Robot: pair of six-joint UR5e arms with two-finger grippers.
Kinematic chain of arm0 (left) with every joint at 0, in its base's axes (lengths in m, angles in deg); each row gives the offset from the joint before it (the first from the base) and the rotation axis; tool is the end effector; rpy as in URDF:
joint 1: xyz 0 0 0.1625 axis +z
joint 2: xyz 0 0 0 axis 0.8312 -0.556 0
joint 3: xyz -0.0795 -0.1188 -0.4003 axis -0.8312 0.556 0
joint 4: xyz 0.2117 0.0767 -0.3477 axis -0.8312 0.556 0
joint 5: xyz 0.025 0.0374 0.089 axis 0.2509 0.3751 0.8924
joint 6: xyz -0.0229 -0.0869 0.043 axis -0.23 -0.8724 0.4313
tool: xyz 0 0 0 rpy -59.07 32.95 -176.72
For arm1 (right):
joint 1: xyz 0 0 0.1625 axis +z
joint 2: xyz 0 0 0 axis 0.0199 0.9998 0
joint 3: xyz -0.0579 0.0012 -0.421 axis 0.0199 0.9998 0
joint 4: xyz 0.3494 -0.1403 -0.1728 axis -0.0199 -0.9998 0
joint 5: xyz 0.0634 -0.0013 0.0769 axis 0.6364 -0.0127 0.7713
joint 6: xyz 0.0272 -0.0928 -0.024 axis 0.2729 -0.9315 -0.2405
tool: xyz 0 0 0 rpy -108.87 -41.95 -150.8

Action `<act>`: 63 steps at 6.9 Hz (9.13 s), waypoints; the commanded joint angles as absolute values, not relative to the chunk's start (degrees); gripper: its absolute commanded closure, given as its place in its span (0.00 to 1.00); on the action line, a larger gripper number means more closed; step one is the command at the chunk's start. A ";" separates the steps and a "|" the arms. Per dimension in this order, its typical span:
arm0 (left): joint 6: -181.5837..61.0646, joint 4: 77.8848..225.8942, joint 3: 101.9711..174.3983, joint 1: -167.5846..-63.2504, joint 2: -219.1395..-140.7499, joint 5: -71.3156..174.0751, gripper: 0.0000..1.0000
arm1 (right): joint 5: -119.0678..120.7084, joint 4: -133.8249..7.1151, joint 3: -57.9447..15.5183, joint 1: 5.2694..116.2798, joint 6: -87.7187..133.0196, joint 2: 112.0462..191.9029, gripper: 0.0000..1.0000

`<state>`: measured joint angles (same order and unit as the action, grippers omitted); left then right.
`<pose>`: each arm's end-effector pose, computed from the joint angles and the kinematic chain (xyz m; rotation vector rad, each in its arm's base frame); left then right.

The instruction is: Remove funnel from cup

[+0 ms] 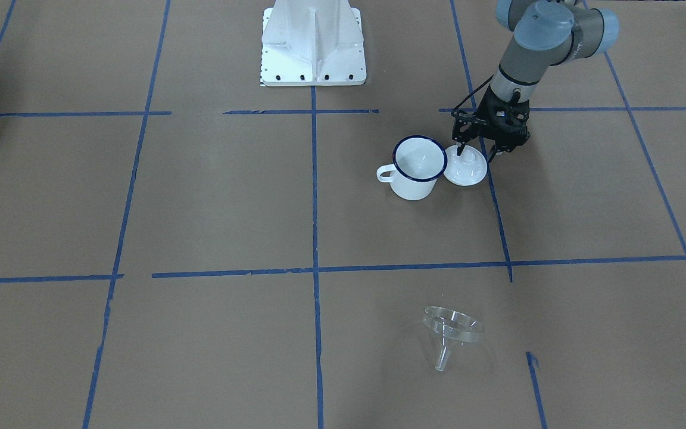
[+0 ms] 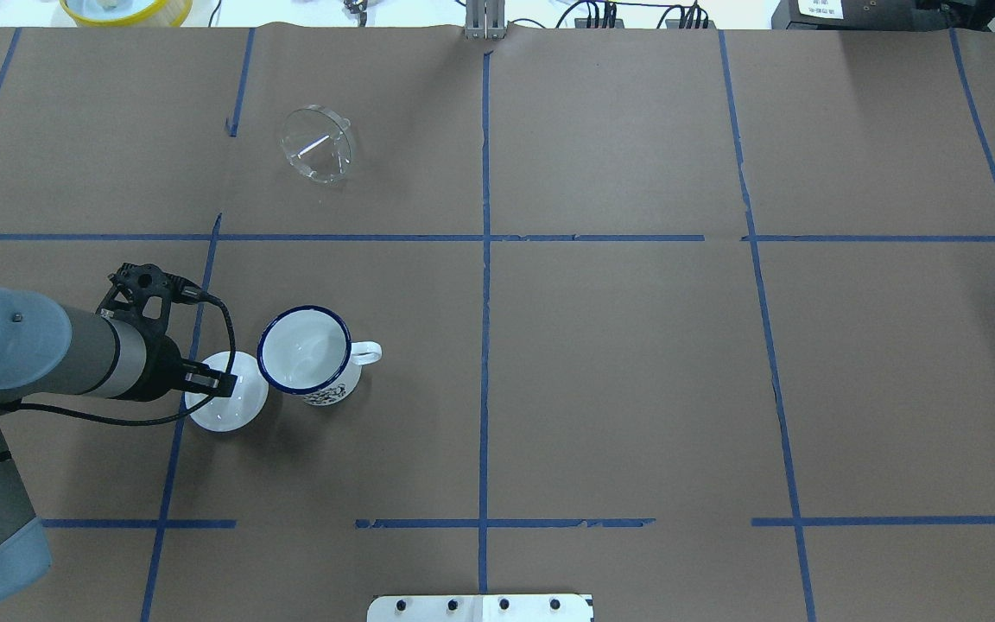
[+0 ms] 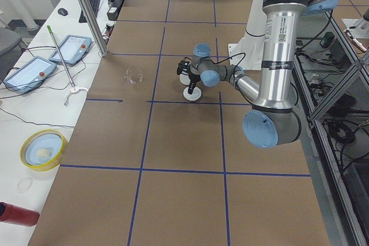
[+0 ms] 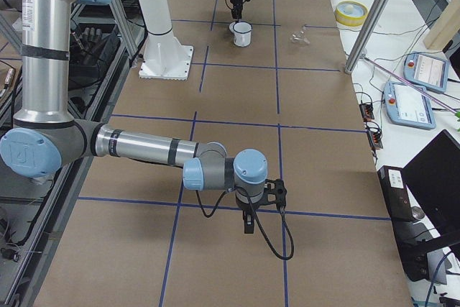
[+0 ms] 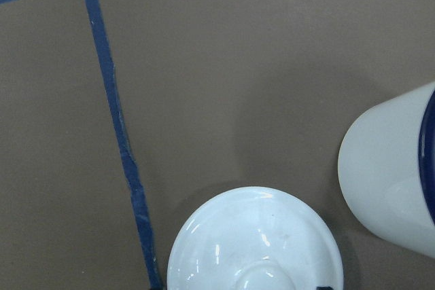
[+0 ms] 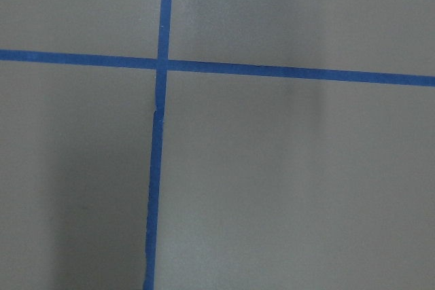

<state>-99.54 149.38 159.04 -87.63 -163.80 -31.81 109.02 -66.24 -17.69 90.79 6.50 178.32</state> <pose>0.3862 -0.3623 0.4071 0.2720 0.8427 0.1846 0.0649 -0.4485 0.6997 0.0556 -0.7196 -0.0225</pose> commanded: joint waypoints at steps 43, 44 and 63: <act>-112.68 119.55 163.23 -88.92 -185.14 -32.03 0.90 | 109.02 -66.24 -17.69 90.79 6.50 178.32 0.00; -112.76 119.55 163.23 -88.92 -185.14 -32.03 0.71 | 109.02 -66.24 -17.69 90.79 6.50 178.32 0.00; -28.48 121.92 146.80 -144.99 -154.46 -58.48 0.00 | 109.02 -66.24 -17.69 90.79 6.50 178.32 0.00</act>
